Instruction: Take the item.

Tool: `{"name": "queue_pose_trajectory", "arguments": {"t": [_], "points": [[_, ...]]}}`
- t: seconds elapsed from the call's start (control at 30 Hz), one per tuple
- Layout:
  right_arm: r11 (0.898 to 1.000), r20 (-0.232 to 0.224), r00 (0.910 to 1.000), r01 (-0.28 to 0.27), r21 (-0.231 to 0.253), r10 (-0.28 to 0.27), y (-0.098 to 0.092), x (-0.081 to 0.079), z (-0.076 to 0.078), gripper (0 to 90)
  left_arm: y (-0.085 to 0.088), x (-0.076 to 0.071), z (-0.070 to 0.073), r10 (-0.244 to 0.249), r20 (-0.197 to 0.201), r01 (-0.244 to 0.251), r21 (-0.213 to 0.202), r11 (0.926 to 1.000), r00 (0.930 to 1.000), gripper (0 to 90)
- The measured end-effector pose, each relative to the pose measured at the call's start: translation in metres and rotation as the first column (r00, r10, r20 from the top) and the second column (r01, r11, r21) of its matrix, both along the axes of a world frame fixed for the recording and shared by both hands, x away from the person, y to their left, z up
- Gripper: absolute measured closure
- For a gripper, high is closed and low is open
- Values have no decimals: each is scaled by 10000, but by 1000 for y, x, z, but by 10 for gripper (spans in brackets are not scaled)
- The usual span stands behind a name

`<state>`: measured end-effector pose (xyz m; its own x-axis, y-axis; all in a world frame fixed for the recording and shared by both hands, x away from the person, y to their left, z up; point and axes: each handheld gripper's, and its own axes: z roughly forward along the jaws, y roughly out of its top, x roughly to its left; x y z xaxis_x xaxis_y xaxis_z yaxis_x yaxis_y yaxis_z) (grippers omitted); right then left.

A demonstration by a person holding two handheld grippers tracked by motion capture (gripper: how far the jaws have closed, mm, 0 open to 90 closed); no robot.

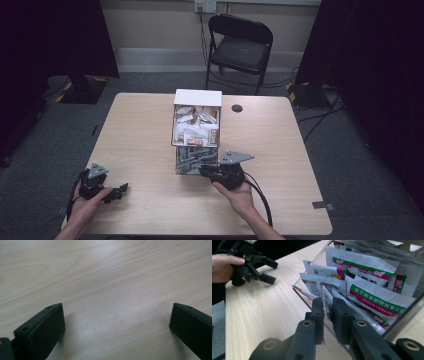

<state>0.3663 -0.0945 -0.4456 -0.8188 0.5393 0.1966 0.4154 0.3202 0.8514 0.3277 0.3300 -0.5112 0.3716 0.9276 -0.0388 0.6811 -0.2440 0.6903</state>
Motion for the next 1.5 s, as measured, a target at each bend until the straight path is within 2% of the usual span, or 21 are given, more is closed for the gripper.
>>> {"name": "queue_pose_trajectory", "arguments": {"t": [0.17, 0.5, 0.8, 0.93, 1.5], "points": [[9998, -54, 9999, -103, 177, 103, 3, 3, -4, 800, 0, 0, 0, 0, 1, 0, 1, 10000, 10000, 0], [9998, 86, 9997, -211, 30, 211, 3, 5, -7, 852, 0, 0, 0, -1, 1, 1, 0, 10000, 10000, 0], [9998, 57, 9998, -171, 121, 170, 2, 7, -7, 879, 0, 0, 0, 3, -1, -3, -1, 10000, 10000, 0], [9997, 207, 9997, -160, 208, 156, 0, 6, -2, 884, 0, 0, 0, -2, 0, 2, 2, 10000, 10000, 0], [9987, 251, 9995, -196, 473, 185, -5, 1, 7, 886, 0, 0, 0, -1, 5, 1, -3, 10000, 10000, 0]]}}
